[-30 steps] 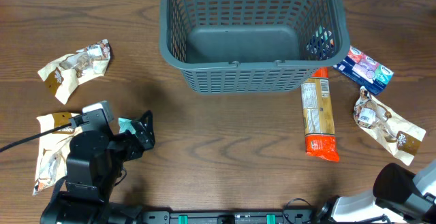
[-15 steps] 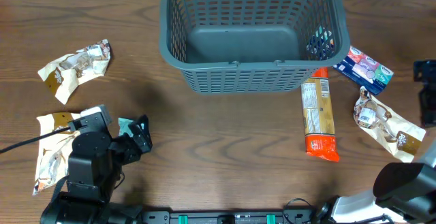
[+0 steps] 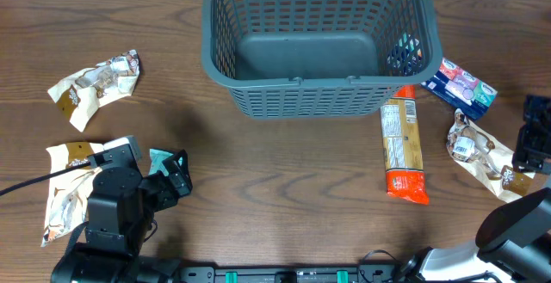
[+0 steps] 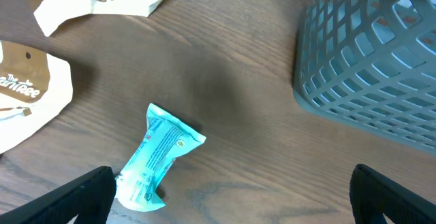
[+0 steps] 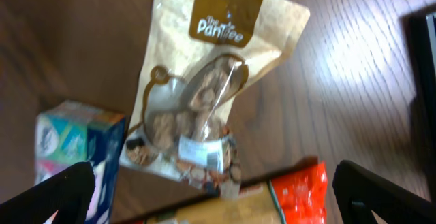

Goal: Pack container
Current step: 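Grasp the crumpled Pantree snack bag on the right with right gripper, then lift the Pantree bag and lower it into the grey basket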

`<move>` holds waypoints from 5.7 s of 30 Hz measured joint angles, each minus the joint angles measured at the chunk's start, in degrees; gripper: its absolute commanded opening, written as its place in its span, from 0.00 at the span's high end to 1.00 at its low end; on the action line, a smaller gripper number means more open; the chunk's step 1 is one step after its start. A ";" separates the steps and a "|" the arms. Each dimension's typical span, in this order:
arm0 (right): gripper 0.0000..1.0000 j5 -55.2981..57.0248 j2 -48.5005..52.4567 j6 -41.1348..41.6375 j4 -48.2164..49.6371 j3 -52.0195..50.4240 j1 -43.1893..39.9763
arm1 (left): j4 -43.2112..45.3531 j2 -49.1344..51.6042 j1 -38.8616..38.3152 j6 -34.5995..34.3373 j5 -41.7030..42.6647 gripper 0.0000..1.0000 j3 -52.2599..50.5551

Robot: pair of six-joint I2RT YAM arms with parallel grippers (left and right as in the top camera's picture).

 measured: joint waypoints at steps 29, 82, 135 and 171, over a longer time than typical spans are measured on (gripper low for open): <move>0.01 -4.20 0.09 -0.39 37.86 -30.99 -0.63 | 0.00 0.00 0.00 0.00 -0.02 0.01 0.00; 0.99 -2.62 -0.81 -6.45 46.66 -39.47 -0.68 | -0.02 0.00 0.00 0.00 -0.02 0.01 0.00; 0.99 -60.92 -15.41 -36.83 73.29 -11.21 29.18 | -0.02 0.00 0.00 0.00 -0.02 0.01 0.00; 0.99 -12.74 9.57 -63.84 21.88 20.35 46.12 | -0.04 0.00 0.00 0.00 -0.02 0.01 0.02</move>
